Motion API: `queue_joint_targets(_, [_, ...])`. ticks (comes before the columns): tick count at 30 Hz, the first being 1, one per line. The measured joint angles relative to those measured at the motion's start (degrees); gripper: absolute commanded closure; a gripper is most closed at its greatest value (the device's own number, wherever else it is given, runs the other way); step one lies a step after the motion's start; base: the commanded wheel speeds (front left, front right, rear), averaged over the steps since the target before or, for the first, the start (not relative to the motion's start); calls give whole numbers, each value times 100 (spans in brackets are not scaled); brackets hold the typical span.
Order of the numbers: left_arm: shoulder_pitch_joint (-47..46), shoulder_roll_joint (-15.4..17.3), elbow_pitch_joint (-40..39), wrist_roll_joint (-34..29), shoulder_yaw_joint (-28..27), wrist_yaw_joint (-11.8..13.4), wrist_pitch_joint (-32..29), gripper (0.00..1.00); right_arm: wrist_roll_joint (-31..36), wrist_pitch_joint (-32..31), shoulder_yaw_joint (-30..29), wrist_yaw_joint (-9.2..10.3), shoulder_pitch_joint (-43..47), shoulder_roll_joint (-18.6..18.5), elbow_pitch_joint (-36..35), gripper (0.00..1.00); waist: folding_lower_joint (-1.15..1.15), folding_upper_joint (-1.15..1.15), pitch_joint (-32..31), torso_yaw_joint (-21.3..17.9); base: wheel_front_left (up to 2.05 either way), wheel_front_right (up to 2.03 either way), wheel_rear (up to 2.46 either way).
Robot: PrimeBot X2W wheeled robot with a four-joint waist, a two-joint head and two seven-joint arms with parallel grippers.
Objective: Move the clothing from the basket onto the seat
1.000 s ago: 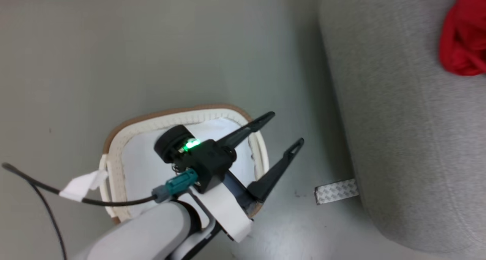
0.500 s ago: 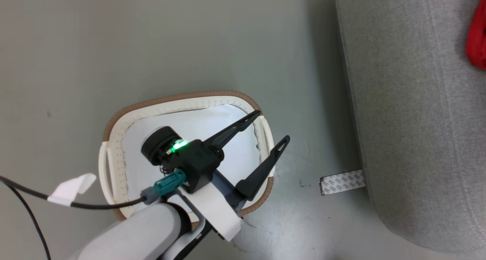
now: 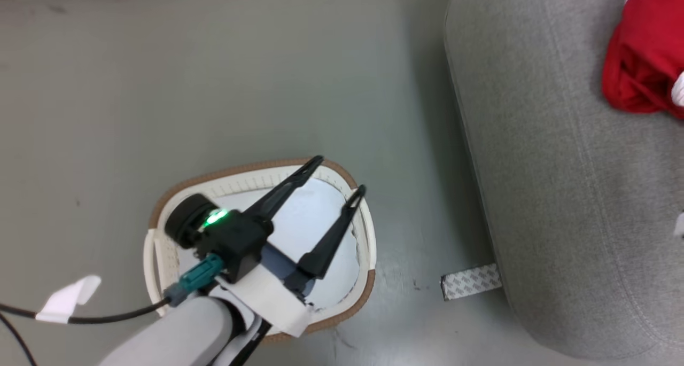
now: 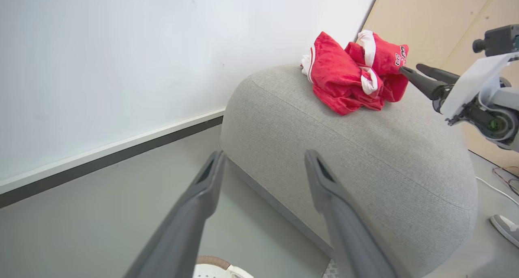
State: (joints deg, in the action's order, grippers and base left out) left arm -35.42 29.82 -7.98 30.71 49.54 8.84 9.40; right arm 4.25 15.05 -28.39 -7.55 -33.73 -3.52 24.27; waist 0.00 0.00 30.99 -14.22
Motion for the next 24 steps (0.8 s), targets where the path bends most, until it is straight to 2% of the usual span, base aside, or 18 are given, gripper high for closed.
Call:
queue_joint_targets(6, [483,33,364,182,-214,177,386,0,-312,11,749,-1,917,53,-878,0,0,0,-534,80,0,0,0])
queue_joint_targets(15, [1323,-267,858,277,-864,315,567,0,-493,11,1774,-1,1889,70,-1440,0,-1,0,-1414,427,0,0,0])
queue_joint_targets(24, [2503,-747,1150,-78,-2000,172,573,0,-775,11,2294,-1,2653,69,-1567,0,-2,0,-2185,877,0,0,0])
